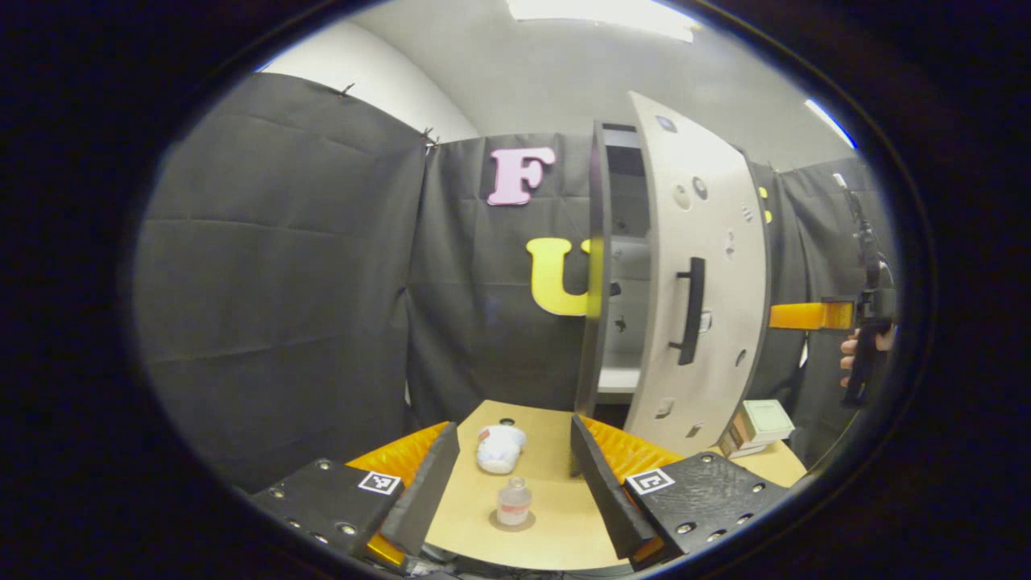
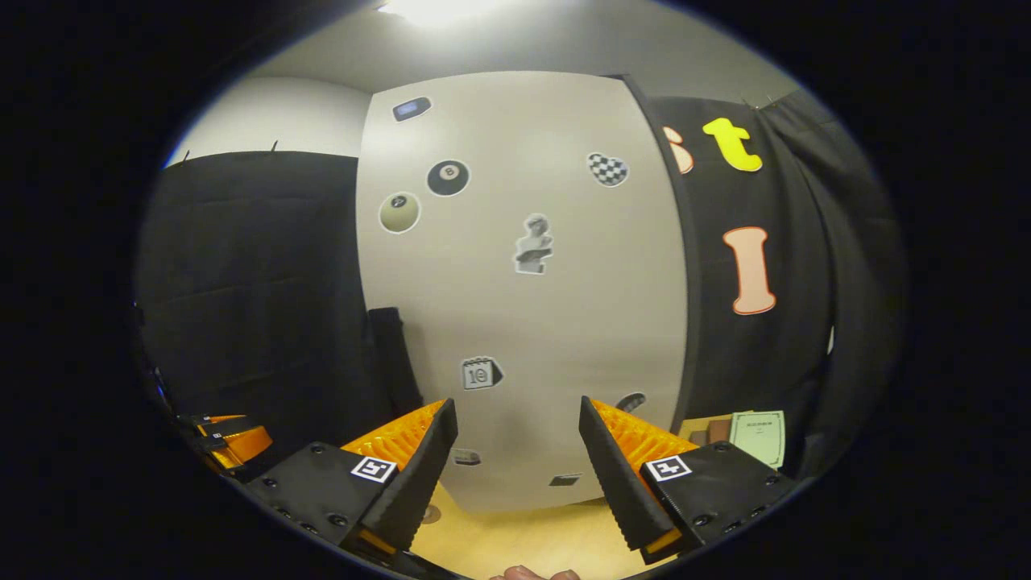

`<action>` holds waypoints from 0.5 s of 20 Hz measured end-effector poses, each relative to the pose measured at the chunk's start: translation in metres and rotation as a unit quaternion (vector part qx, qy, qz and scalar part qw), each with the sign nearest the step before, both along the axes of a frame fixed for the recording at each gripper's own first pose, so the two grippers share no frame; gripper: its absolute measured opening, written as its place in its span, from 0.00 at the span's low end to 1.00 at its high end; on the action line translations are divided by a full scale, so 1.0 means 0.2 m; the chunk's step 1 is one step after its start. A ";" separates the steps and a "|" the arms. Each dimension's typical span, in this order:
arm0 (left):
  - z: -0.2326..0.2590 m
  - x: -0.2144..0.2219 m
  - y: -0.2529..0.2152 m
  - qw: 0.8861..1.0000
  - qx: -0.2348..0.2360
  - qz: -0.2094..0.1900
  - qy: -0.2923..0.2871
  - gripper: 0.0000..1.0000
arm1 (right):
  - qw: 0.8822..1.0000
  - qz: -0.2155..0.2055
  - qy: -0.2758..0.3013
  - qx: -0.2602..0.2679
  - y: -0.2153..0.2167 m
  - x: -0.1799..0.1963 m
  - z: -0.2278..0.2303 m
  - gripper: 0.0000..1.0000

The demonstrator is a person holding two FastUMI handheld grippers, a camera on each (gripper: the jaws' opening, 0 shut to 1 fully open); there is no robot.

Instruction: Open the cabinet door with the right hand, grasp the bottle in the cabinet with the left hand and place it on the coaster, then close the cabinet door with the right hand.

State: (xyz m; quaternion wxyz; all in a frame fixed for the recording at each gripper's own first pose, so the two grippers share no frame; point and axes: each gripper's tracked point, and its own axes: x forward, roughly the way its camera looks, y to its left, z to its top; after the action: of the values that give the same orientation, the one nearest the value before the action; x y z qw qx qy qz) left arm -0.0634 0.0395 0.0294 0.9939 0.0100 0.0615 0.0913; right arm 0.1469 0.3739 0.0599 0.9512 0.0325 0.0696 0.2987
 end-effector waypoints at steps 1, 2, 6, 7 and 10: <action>-0.02 -0.03 -0.09 1.000 -0.002 -0.011 -0.006 0.85 | 1.000 -0.020 0.001 0.003 -0.08 0.02 -0.02 0.96; -0.02 -0.04 -0.15 1.000 -0.004 -0.020 -0.012 0.85 | 0.999 -0.037 0.003 0.006 -0.16 0.02 -0.04 0.96; -0.13 -0.07 -0.34 0.999 -0.011 -0.044 -0.012 0.86 | 0.995 -0.091 0.003 -0.025 -0.48 0.01 -0.19 0.96; -0.15 -0.07 -0.37 0.999 -0.008 -0.045 -0.010 0.84 | 0.995 -0.098 0.008 -0.035 -0.53 0.00 -0.23 0.96; -0.14 -0.06 -0.40 0.999 -0.013 -0.046 -0.005 0.84 | 0.992 -0.112 0.001 -0.051 -0.67 -0.05 -0.30 0.92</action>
State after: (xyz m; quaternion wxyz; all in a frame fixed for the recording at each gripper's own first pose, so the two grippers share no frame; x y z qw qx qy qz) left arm -0.0764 -0.0409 0.0013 0.9974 -0.0003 0.0572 0.0443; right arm 0.1360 0.2409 0.0003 0.9790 -0.0085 0.0818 0.1864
